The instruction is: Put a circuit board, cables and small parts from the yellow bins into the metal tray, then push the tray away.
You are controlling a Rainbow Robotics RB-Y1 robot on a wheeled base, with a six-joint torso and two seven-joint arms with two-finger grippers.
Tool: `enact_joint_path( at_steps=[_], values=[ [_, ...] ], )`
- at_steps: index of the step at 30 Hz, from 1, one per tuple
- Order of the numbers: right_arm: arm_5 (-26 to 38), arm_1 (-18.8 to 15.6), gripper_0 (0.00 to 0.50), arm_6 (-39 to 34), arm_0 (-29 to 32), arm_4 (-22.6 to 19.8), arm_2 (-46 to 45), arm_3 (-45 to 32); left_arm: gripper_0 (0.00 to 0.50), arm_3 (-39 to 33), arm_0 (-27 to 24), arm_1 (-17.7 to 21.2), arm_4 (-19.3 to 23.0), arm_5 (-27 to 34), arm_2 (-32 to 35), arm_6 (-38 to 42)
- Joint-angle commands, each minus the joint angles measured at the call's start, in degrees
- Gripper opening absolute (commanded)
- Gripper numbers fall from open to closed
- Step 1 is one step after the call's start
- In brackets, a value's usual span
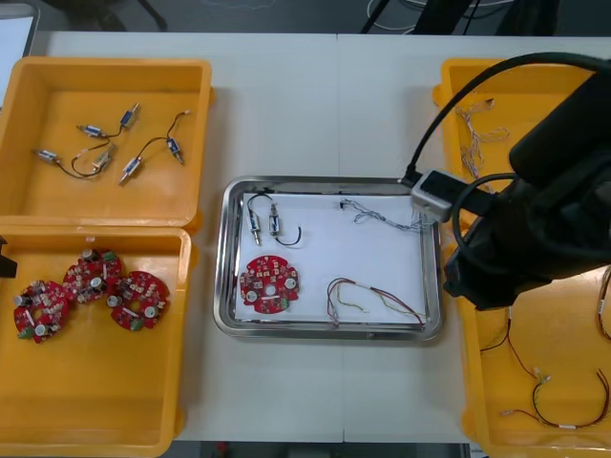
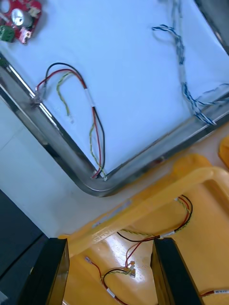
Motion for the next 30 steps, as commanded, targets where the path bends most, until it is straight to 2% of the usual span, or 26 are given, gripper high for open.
enact_joint_path(
  at_steps=[1, 5, 10, 20, 26, 30],
  values=[
    [0.16, 3.24, 0.5, 0.26, -7.92, 0.89, 8.21, 0.6, 0.5, -1.52, 0.23, -0.05, -0.54, -1.2, 2.85, -1.37],
    [0.16, 5.7, 0.5, 0.88, -11.17, 2.13, 13.75, 1.39, 0.5, -1.52, -0.82, -0.31, -0.54, -1.38, 2.85, -1.37],
    [-0.33, 10.62, 0.5, 2.55, -16.09, 5.38, 21.4, 4.2, 0.5, -1.52, -1.53, -0.75, -0.54, -1.47, 2.85, -1.54],
    [-2.0, 17.92, 0.5, 19.77, -18.82, 7.84, 26.67, 11.94, 0.5, -1.52, -1.53, -0.75, -0.54, -1.47, 2.85, -1.54],
    [-5.17, 19.76, 0.5, 22.32, -18.82, 12.67, 32.38, 12.46, 0.5, -1.52, -1.53, -0.75, -0.54, -1.47, 2.85, -1.54],
    [-8.51, 19.76, 0.5, 22.15, -18.11, 12.94, 35.64, 14.4, 0.5, -1.52, -1.53, -0.75, -0.54, -1.47, 2.85, -1.54]
  ],
)
